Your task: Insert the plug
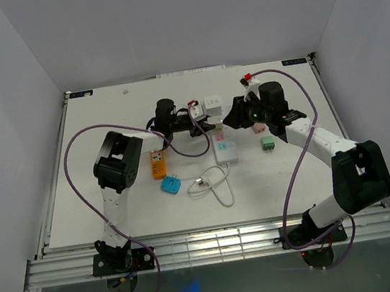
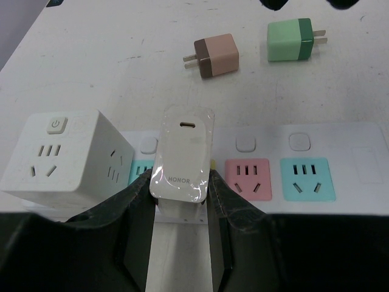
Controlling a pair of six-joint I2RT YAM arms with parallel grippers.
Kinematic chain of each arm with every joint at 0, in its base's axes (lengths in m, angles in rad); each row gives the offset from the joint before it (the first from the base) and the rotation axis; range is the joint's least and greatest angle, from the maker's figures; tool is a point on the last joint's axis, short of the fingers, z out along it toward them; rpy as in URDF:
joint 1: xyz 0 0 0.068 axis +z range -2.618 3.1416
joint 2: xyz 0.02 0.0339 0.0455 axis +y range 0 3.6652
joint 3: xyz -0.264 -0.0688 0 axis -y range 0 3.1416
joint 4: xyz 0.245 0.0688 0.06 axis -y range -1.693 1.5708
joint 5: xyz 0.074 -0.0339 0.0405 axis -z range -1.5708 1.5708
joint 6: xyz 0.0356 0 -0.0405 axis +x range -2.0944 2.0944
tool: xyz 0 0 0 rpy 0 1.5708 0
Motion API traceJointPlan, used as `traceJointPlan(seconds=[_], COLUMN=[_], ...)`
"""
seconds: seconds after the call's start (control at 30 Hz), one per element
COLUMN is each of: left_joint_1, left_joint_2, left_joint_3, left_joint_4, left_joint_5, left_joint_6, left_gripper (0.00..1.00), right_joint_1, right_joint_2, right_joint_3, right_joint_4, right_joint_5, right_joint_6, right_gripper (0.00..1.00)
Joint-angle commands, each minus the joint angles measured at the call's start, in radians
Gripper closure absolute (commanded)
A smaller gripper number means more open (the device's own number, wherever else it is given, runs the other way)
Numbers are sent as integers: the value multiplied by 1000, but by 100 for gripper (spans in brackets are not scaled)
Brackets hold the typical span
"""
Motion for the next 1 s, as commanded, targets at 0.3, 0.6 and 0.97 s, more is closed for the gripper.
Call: traceJointPlan(seconds=[0.3, 0.6, 0.97], left_joint_1=[-5, -5, -5], left_joint_2=[-58, -99, -99], left_joint_3=[44, -16, -34], left_joint_4=[39, 97, 136], left_joint_5=[0, 17, 24], left_joint_6=[-22, -55, -98], left_gripper=[100, 100, 100], right_joint_1=[-3, -3, -5], right_joint_2=[-5, 1, 3], right_joint_3=[26, 26, 26], right_joint_4=[30, 30, 24], right_joint_5=[-21, -30, -32], right_joint_6=[7, 9, 7], right_gripper=[57, 57, 57])
